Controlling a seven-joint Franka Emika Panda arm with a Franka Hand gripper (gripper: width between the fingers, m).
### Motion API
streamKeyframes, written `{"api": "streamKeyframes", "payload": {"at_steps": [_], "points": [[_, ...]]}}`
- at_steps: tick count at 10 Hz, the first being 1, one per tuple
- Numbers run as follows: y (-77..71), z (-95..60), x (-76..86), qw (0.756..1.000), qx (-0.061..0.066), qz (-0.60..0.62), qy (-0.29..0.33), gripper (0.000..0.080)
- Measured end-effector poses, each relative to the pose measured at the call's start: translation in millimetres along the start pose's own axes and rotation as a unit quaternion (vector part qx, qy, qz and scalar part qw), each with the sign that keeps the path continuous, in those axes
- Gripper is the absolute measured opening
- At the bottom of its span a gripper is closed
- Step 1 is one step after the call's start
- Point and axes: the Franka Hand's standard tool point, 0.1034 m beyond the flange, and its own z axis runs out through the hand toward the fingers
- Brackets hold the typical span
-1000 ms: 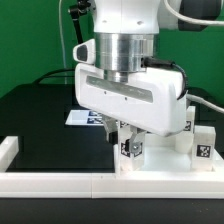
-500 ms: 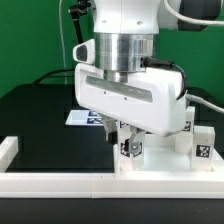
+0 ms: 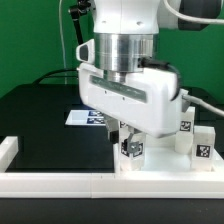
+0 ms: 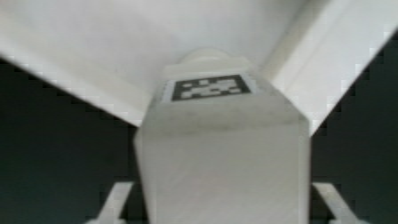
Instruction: Assemble square table
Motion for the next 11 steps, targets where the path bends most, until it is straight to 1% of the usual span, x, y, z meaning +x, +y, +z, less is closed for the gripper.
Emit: {"api": "streamKeyframes", "payload": {"at_steps": [1,3,4,5,6,7,8,9,11], "points": [[2.5,0.2,-0.4,0.998,0.002,0.067,0.000,0.0290],[9.0,0.3,-2.8,0.971,0.018,0.238,-0.013,0.0290],[11.1,0.5,-3.8,0.958,0.027,0.284,-0.008,0.0290],[14.4,1.2,-4.7,0.942,0.047,0.332,-0.006,0.0290],[15.0,0.9,-5.4,0.927,0.050,0.371,-0.008,0.0290],[15.3,1.0,-5.6,0.919,0.049,0.391,-0.009,0.0291],[15.9,0.9,-5.4,0.914,0.047,0.403,-0.010,0.0291],[16.9,1.1,-4.9,0.901,0.043,0.432,-0.011,0.0292],[18.0,2.3,-5.5,0.875,0.041,0.482,-0.016,0.0293]]}}
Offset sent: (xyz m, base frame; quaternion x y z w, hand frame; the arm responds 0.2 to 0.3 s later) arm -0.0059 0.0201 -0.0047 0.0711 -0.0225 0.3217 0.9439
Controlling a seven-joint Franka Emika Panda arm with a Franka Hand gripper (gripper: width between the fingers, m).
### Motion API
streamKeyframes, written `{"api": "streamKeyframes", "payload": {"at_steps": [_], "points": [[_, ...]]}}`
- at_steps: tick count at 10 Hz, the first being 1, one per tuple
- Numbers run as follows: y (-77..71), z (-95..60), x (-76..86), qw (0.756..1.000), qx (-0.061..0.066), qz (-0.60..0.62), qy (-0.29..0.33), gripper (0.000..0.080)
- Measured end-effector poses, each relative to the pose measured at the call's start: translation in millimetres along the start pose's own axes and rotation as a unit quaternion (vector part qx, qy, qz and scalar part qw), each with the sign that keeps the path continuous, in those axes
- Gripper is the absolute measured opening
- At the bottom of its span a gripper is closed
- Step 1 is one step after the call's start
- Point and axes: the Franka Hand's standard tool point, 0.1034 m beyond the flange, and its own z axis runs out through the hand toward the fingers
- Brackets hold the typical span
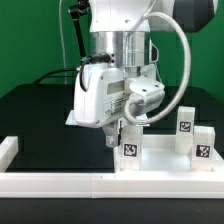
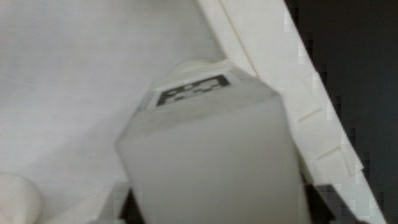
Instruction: Assemble square table
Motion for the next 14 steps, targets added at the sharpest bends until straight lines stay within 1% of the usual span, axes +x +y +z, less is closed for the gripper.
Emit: {"api": "streamKeyframes", "payload": {"at_steps": [1,4,5,6,7,8,9,10,11,12,13,14], "points": [[2.2,1.9,-0.2,0.999,-0.004,0.037,-0.001,0.0292],[3.3,3.5,-0.1,1.000,-0.007,0.027,0.000,0.0284],[3.1,1.0,-2.1,1.000,-0.006,0.024,-0.002,0.0463],[2.2,-13.0,-10.2,1.000,-0.003,0.015,-0.013,0.0590],[1.6,-28.8,-14.6,1.000,0.002,0.012,-0.024,0.0590],[-0.9,-51.8,-20.7,0.999,0.008,0.010,-0.040,0.0636],[-5.3,-85.5,-31.0,0.998,0.010,0.011,-0.063,0.0647],[-5.4,-104.0,-37.9,0.997,0.008,0.009,-0.074,0.0647],[-0.6,-123.6,-50.5,0.997,-0.026,-0.002,-0.077,0.0648],[-9.2,-126.0,-53.8,0.997,-0.012,-0.006,-0.083,0.0648],[-6.2,-119.5,-51.2,0.997,-0.015,-0.005,-0.078,0.0648],[-6.0,-119.8,-51.9,0.997,-0.015,-0.006,-0.078,0.0648]]}}
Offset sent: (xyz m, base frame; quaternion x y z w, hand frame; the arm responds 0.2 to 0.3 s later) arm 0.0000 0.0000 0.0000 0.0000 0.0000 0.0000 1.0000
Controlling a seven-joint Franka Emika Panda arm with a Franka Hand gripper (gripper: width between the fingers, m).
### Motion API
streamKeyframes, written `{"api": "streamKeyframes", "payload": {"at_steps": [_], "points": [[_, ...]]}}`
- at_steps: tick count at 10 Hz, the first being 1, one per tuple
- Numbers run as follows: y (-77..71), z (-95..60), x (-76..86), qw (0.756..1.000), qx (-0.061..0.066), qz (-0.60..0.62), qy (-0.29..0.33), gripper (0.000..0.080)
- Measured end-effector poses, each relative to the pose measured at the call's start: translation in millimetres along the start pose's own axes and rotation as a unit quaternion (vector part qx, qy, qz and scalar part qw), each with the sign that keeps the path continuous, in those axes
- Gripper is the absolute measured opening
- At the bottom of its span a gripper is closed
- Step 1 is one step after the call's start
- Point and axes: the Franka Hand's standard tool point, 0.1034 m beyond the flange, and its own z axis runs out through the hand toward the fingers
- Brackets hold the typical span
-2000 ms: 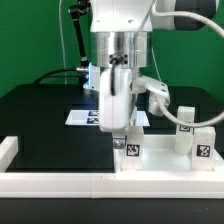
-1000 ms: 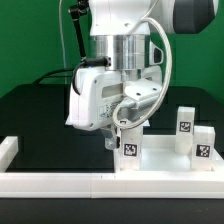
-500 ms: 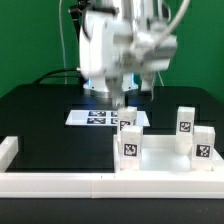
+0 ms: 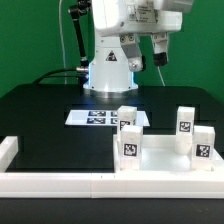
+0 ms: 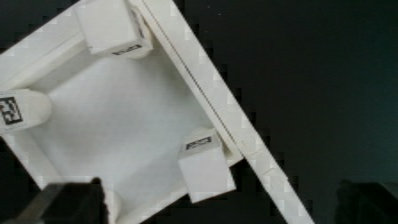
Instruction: Assemble square table
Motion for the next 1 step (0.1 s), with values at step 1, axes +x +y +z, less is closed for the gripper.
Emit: {"api": "streamKeyframes", "payload": {"at_steps": [1], "points": [[0.2,0.7,0.3,1.000,0.000,0.000,0.001,0.0648]]}}
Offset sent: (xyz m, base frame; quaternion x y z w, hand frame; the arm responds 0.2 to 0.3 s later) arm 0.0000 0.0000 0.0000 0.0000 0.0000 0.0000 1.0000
